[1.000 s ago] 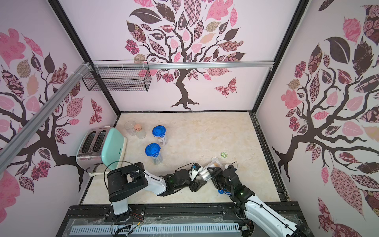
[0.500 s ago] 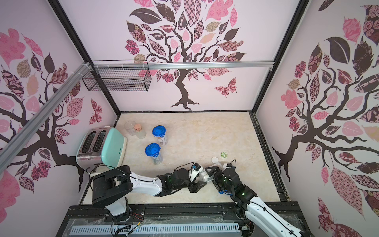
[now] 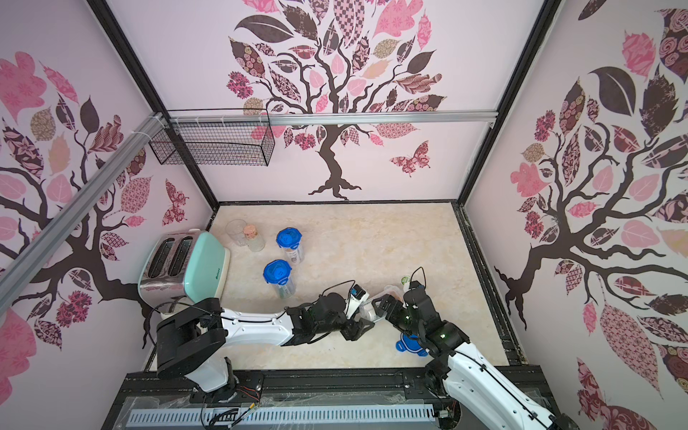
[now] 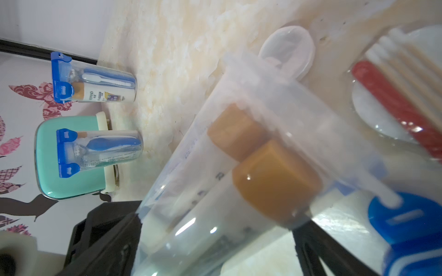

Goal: Take out toiletry kits
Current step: 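Pour the toiletry kits out of the container.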

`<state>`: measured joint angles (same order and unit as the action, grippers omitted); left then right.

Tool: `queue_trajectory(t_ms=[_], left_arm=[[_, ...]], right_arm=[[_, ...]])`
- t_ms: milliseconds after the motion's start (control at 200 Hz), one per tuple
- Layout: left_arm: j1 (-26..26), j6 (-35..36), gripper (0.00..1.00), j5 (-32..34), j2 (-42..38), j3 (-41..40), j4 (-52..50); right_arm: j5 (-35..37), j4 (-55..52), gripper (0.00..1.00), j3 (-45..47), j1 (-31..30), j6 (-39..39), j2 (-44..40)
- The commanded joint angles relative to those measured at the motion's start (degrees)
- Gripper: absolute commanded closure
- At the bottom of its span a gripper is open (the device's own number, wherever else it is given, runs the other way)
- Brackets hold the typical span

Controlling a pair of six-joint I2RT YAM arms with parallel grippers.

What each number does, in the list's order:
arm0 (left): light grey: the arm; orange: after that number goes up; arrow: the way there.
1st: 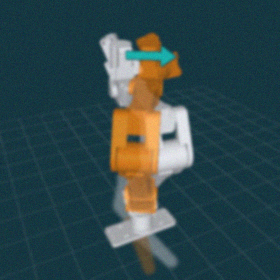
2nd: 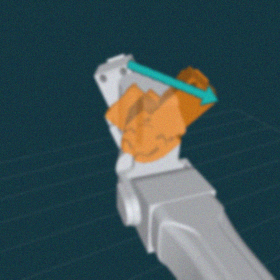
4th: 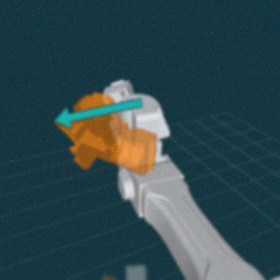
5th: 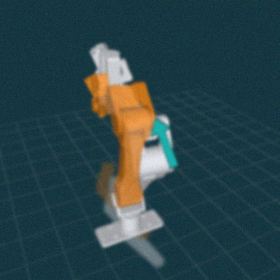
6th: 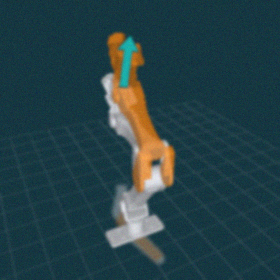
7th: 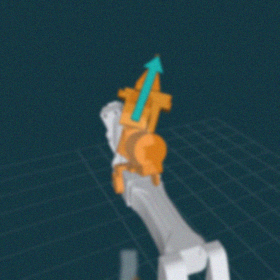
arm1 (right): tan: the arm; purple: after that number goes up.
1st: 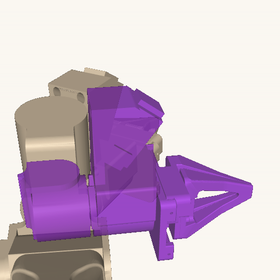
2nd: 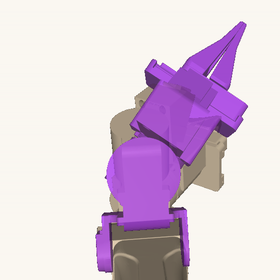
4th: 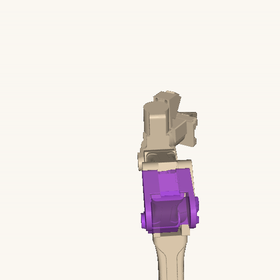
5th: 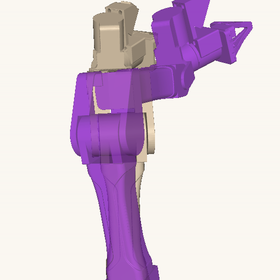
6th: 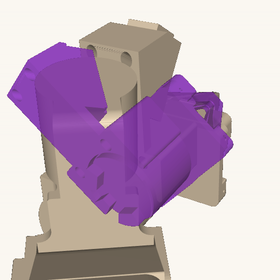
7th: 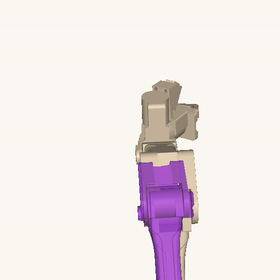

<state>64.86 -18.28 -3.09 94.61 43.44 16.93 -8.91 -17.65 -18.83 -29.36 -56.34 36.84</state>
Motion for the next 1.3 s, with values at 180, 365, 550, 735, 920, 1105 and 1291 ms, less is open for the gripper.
queue_trajectory(t_ms=[180, 365, 550, 735, 920, 1105, 1291], left_arm=[[-0.96, 0.18, 1.00, 0.18, -2.50, 2.18, -1.41], [-1.39, 0.42, 1.00, 0.19, -2.99, 3.00, -2.54], [-1.46, 1.99, 1.00, -0.51, -4.01, 5.64, -6.83], [-1.46, 3.78, 1.00, -1.30, -3.75, 8.71, -10.96], [-1.45, 5.40, 1.00, -1.83, -1.62, 13.40, -14.79], [-1.49, 6.70, 1.00, -2.04, -0.37, 17.79, -18.47], [-1.54, 7.38, 1.00, -1.65, 1.39, 19.27, -19.21]], right_arm=[[2.48, -6.78, 0.00, -2.00, 2.26, 5.55, 0.55], [4.33, -8.91, 0.00, -4.89, 3.84, 8.23, 0.32], [9.43, -9.39, 0.00, -10.05, 4.46, 13.01, 2.73], [12.33, -7.66, 0.04, -13.88, 5.15, 18.52, 6.90], [13.81, -4.34, 0.08, -15.37, 7.10, 21.31, 11.34], [7.66, 1.07, 0.12, -14.41, 13.94, 21.14, 14.78], [6.23, 3.98, 0.13, -13.99, 15.92, 21.75, 17.54]])
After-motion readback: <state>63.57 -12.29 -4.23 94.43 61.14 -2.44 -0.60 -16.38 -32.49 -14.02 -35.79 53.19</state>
